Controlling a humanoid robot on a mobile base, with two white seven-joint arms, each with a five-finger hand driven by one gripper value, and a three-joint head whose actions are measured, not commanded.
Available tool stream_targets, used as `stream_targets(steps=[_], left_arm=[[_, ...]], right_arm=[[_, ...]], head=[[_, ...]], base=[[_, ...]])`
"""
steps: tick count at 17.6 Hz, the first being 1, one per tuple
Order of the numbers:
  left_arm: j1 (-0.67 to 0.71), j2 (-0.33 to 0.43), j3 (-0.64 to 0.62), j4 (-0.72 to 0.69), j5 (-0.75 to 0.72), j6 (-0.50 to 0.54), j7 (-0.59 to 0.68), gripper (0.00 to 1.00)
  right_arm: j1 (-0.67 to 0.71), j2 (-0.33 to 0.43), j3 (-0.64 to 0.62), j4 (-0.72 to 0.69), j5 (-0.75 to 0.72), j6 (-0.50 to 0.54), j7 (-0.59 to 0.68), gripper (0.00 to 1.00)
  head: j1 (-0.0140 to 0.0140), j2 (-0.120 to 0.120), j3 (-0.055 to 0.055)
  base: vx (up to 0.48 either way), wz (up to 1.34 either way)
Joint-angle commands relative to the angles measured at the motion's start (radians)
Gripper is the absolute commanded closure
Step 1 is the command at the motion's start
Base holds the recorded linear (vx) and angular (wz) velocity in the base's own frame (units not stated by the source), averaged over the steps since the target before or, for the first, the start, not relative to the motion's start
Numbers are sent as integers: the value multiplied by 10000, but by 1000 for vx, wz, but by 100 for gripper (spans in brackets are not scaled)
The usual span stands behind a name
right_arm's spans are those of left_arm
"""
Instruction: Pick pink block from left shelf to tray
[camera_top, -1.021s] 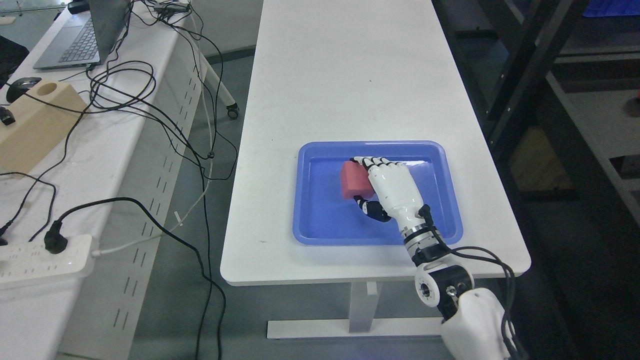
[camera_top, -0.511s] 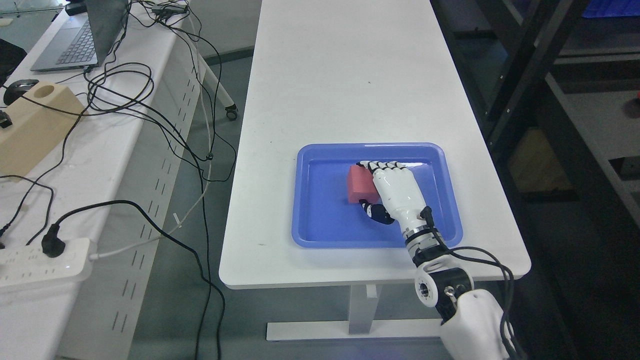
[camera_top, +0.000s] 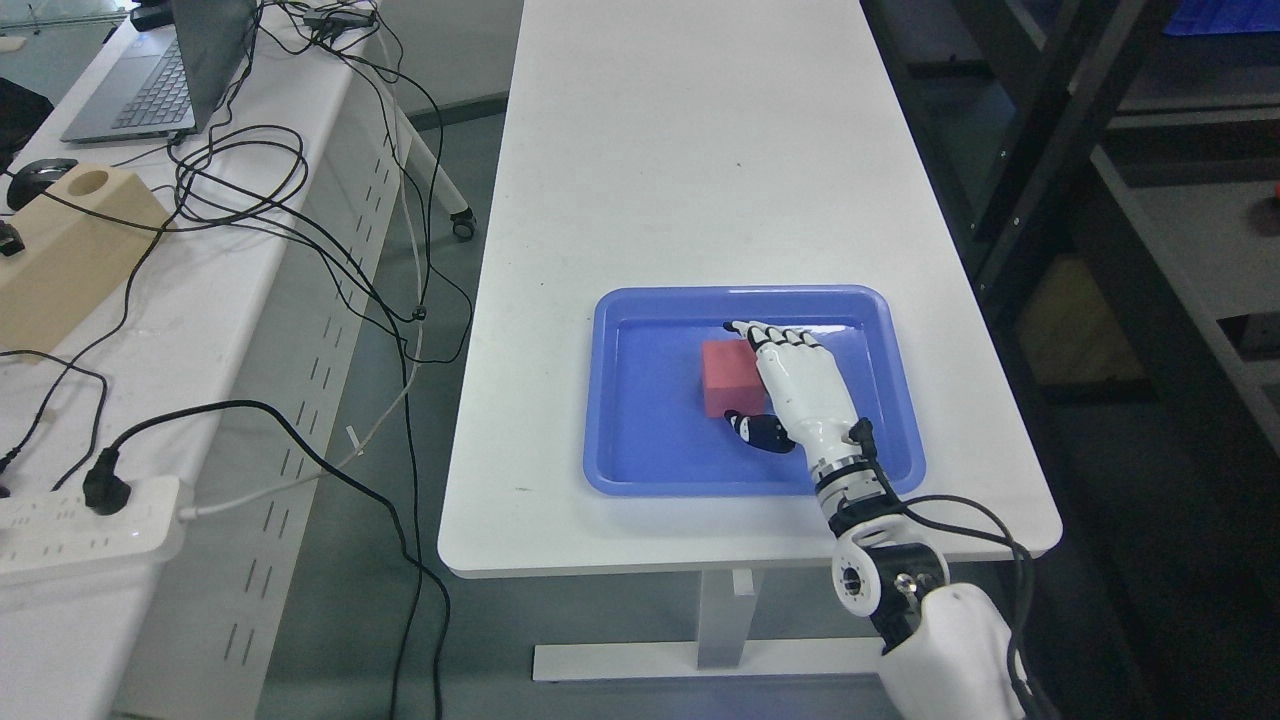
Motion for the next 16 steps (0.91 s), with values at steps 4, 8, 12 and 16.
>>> stream_targets(steps=[4,8,12,16], left_arm=[[0,175,0,-175,0,8,3,0],[0,175,0,-175,0,8,3,0],[0,175,0,-175,0,8,3,0],[0,175,0,-175,0,8,3,0]], right_arm=[[256,-175,-652,-346,-1740,-212,-23,13],[410,-175,-1389,-470,-3611,-703,344,5],[518,-175,-2201,-516,-5910,-1025,882,1],[594,-175,-2831,-516,-7983,-1072,898,1]], head=[[0,0,0],[0,0,0],[0,0,0],[0,0,0]], base=[[0,0],[0,0],[0,0],[0,0]])
